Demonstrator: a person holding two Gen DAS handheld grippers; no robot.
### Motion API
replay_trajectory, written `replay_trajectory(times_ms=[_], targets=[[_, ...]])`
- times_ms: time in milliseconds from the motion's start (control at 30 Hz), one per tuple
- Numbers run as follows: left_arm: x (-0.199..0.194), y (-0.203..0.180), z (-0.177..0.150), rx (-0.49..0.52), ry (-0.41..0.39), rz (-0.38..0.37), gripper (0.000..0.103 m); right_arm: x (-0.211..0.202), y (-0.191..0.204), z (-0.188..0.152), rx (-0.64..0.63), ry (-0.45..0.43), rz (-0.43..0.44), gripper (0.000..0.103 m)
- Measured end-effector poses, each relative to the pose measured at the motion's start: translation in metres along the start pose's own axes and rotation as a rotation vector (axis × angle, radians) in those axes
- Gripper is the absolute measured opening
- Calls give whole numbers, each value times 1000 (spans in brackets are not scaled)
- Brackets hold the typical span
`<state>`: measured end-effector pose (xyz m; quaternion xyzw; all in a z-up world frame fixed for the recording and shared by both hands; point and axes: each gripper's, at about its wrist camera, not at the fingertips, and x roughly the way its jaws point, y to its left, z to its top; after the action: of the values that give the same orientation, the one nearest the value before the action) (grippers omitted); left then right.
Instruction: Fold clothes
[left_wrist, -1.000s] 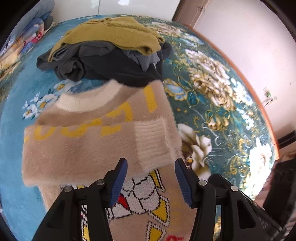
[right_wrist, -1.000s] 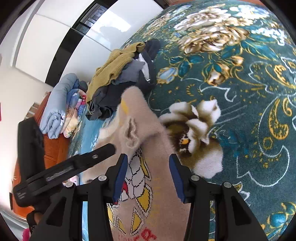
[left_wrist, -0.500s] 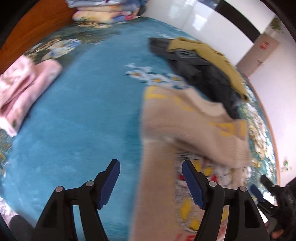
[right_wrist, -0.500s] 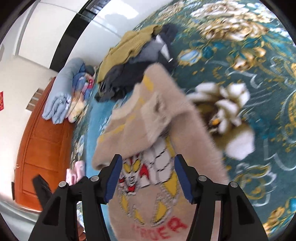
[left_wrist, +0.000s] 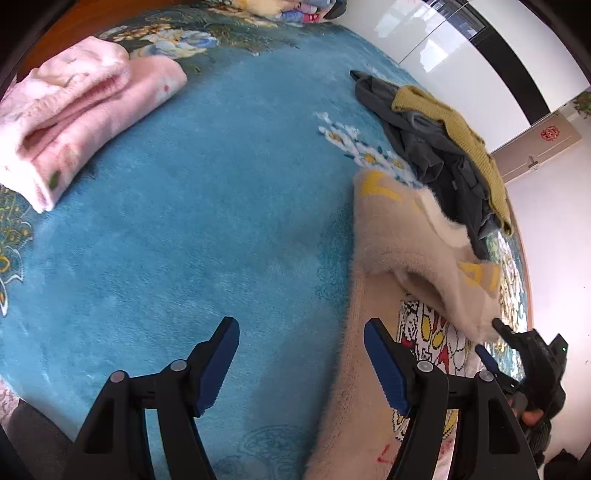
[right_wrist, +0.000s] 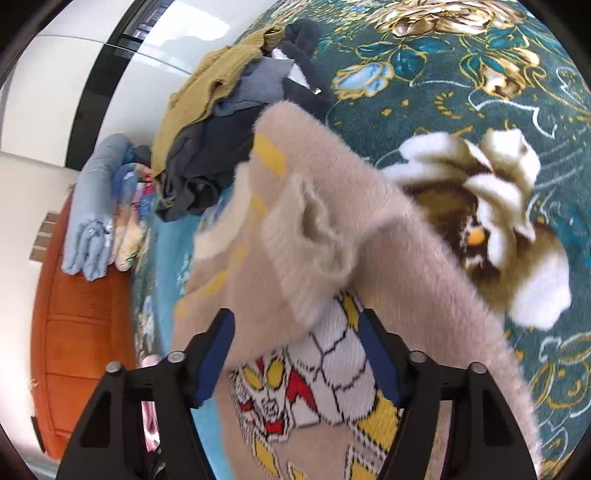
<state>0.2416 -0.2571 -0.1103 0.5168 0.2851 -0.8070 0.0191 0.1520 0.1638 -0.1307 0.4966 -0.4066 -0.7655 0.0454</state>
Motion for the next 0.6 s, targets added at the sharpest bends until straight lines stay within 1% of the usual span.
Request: replay_trajectory(times_ms=[33, 100, 133, 200, 233, 267, 467, 500, 600], targets=[[-2, 4, 1, -2, -9, 9, 74, 0, 3, 2, 5, -8, 3, 43], [-1, 12, 1, -22, -8, 24, 74, 0, 11, 6, -7, -22, 13, 40], [1, 17, 0, -43, 1, 24, 74, 0, 15, 7, -20, -25, 13, 29], [3, 23, -1, -72, 15, 16, 74, -1, 23, 11, -57, -25, -18, 7], [2, 23, -1, -73, 18, 14, 74, -3, 27, 13, -79, -26, -35, 7], [2, 22, -1, -67, 17, 13, 74, -6, 32, 15, -107, -32, -33, 7], [4, 16, -2, -36, 21, 6, 74, -29, 78, 25, -323, -97, 9, 6], [5, 15, -2, -31, 24, 8, 74, -34, 86, 28, -349, -114, 19, 6], [7, 16, -2, -34, 26, 10, 74, -44, 93, 37, -373, -158, 30, 6]])
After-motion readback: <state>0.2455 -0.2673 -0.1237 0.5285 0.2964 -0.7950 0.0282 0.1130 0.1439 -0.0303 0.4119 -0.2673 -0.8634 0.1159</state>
